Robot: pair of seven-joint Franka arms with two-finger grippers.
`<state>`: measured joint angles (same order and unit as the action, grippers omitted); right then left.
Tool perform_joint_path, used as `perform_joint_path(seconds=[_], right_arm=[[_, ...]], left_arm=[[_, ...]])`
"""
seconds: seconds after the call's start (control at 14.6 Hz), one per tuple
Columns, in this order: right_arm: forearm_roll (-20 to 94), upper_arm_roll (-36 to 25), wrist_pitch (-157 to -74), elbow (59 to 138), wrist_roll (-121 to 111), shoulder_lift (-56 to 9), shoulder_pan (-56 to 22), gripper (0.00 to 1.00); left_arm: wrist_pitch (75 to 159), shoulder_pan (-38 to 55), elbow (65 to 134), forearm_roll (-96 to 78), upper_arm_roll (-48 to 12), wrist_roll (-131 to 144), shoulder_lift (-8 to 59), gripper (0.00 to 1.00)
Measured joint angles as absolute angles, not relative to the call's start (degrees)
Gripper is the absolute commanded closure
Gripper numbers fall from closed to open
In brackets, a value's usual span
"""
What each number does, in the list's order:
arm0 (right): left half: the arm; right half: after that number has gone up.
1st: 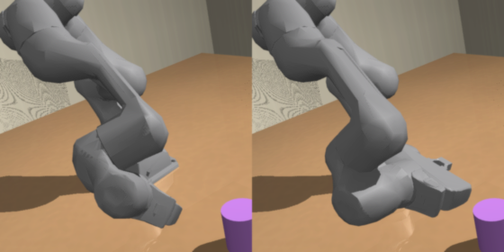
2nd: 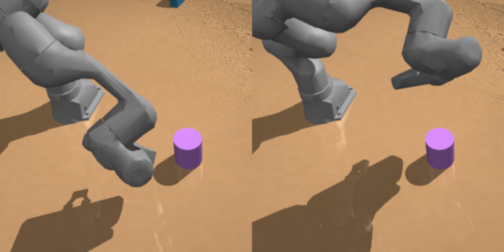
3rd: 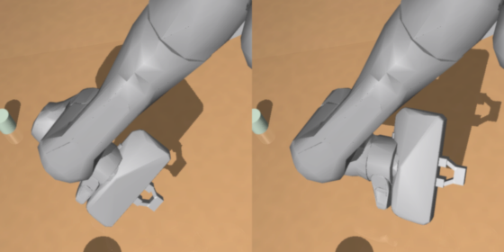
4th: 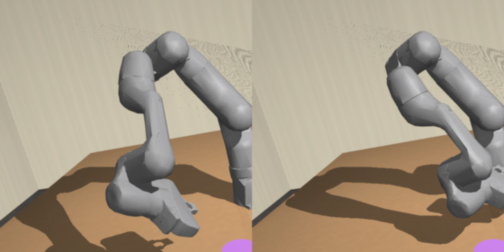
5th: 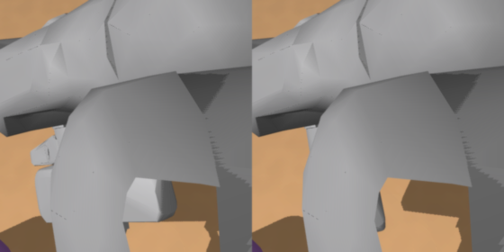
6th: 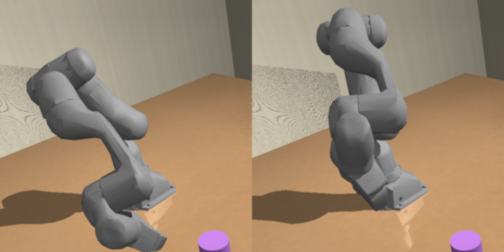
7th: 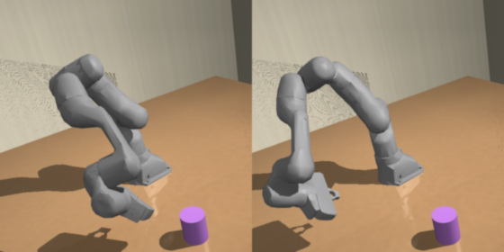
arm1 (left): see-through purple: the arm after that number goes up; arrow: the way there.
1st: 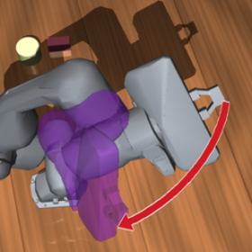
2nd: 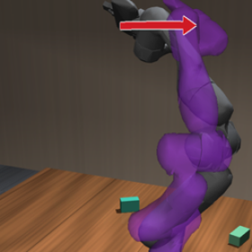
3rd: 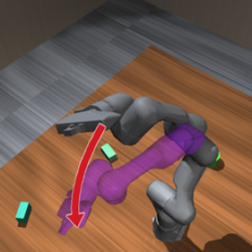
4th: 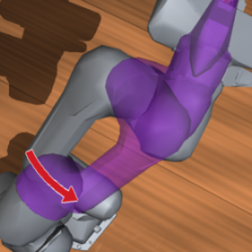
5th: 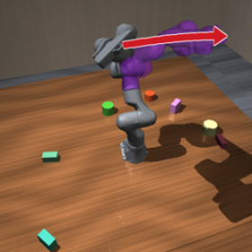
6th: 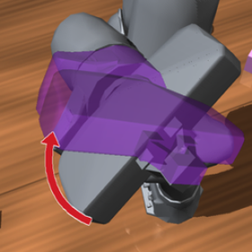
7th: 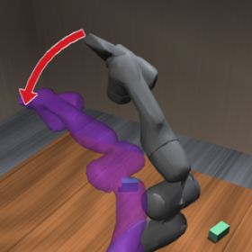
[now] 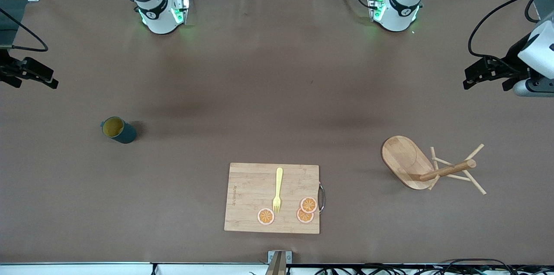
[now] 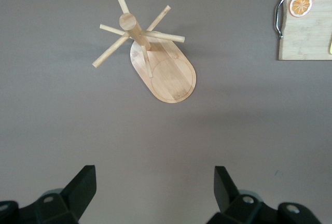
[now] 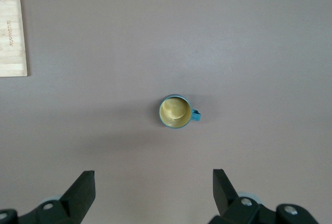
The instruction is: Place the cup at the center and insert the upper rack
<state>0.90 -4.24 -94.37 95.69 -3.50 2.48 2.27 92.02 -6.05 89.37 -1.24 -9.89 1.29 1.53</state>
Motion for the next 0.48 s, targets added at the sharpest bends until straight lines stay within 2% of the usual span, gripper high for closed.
perform_joint_path(seconds=[0.48], right_arm=[[0.90,-4.03,-94.36,95.72,-3.51,2.48,2.28,0.00]], left_arm=[[91.32,-6.08,89.37,-1.24,-9.87,1.29,1.53,0.00]])
